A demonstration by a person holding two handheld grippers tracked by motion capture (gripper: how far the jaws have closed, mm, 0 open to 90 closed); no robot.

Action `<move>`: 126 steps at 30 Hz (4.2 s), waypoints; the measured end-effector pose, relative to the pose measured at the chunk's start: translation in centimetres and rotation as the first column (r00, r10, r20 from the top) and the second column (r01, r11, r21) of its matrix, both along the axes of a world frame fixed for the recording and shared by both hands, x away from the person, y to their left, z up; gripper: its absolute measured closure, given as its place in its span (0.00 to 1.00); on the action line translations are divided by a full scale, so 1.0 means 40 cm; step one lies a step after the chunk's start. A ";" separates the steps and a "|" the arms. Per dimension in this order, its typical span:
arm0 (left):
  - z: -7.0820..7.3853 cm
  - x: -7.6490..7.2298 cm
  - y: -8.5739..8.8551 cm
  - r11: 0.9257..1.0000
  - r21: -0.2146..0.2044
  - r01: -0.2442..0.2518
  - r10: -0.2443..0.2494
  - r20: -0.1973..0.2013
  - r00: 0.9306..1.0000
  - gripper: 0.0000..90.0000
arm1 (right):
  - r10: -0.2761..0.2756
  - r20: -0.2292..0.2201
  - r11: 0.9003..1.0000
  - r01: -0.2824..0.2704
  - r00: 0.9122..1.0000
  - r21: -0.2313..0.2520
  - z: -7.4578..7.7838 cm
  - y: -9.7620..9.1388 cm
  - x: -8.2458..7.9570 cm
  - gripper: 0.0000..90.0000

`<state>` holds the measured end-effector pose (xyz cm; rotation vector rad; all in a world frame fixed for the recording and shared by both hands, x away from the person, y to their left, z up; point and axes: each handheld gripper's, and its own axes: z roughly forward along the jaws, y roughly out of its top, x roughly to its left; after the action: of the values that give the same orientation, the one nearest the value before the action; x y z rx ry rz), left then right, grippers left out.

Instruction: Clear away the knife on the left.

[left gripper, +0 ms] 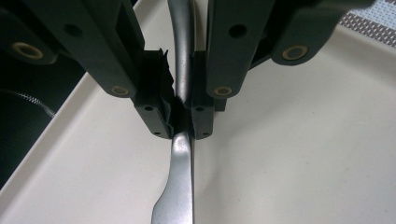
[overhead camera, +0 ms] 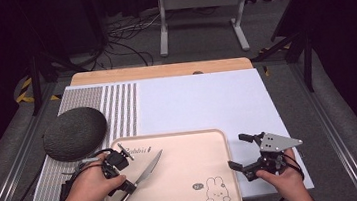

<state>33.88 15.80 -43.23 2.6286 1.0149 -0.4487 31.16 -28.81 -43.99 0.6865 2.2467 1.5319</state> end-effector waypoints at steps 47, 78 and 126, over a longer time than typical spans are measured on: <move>0.012 -0.014 -0.015 0.997 0.052 0.059 -0.068 0.203 0.977 0.21 | 0.005 -0.004 1.000 -0.005 1.000 -0.003 -0.003 0.004 -0.001 0.03; -0.024 -0.017 -0.055 0.960 -0.059 0.273 -0.246 0.284 0.927 1.00 | 0.007 -0.006 1.000 -0.007 1.000 -0.002 -0.004 0.002 -0.001 0.03; -0.035 -0.006 0.054 0.987 -0.040 0.156 -0.137 0.294 0.946 1.00 | 0.001 -0.009 1.000 -0.001 1.000 -0.008 -0.007 -0.002 0.002 0.03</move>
<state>33.65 17.95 -44.64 2.6219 0.7043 -0.1146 31.23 -28.89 -44.28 0.6915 2.2584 1.5225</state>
